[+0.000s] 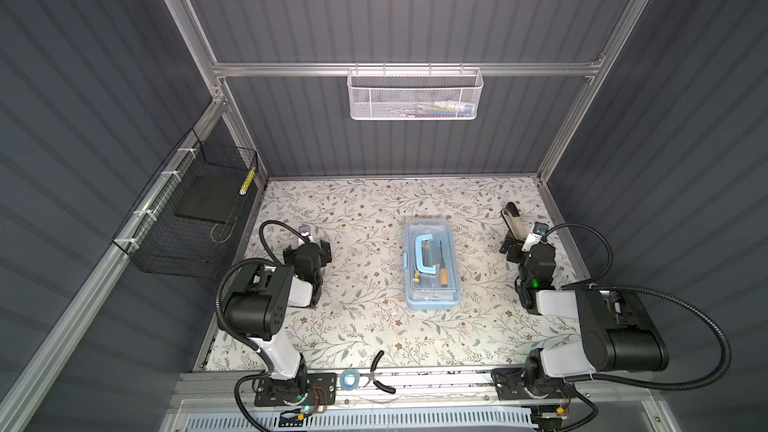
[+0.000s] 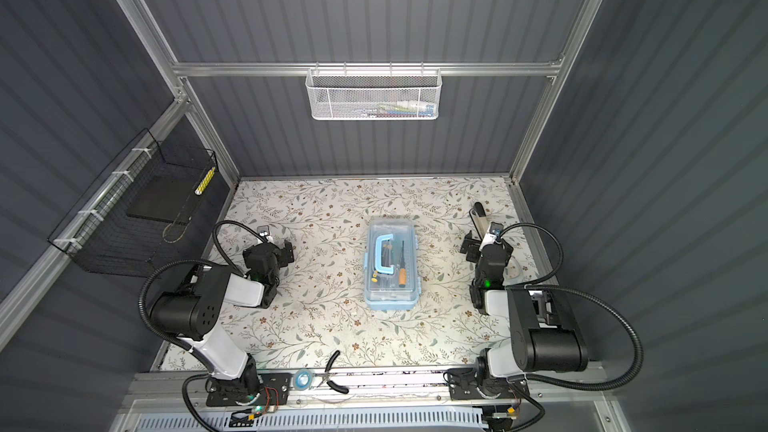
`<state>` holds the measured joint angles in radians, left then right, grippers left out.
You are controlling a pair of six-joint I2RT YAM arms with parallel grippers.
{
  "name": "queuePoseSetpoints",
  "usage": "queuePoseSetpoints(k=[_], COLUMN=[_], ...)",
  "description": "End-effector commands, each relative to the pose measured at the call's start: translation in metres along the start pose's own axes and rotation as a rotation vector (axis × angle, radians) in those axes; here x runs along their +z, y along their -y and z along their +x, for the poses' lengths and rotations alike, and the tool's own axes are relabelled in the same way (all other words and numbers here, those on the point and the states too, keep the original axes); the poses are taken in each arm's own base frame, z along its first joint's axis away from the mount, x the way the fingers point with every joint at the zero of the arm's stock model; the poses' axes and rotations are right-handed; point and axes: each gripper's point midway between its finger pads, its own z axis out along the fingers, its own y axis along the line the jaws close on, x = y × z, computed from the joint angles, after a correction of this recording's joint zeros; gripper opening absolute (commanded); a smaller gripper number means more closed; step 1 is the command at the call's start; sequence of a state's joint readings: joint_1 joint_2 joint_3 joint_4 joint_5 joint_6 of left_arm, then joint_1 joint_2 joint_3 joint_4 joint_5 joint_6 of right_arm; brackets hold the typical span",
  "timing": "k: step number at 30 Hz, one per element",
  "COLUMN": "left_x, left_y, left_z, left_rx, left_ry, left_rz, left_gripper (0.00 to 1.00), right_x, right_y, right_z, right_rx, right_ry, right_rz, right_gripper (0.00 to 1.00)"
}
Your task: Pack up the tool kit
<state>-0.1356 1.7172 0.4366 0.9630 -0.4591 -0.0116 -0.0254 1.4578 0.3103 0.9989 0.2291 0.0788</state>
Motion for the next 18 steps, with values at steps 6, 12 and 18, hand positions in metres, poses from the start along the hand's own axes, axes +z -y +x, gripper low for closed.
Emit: queuePoseSetpoints(k=[6,12,18], left_x=[0.0025,0.0025,0.0025], left_y=[-0.0018,-0.0016,-0.0017], left_z=[-0.0046,-0.0046,-0.0045], left_rx=[-0.019,-0.019,-0.018], left_ry=[0.01,0.01,0.01], left_rz=[-0.006,-0.005,-0.005], left_gripper=[1.0,1.0,1.0], right_x=[-0.0009,0.0034,0.0031], right_y=[-0.002,-0.0029,-0.0028], right_z=[-0.0004,0.001,0.0007], right_rx=[0.007,0.012,0.012], right_ry=[0.009,-0.015,-0.012], right_rz=[-0.01,-0.021,-0.022], right_gripper=[0.99,0.99,0.99])
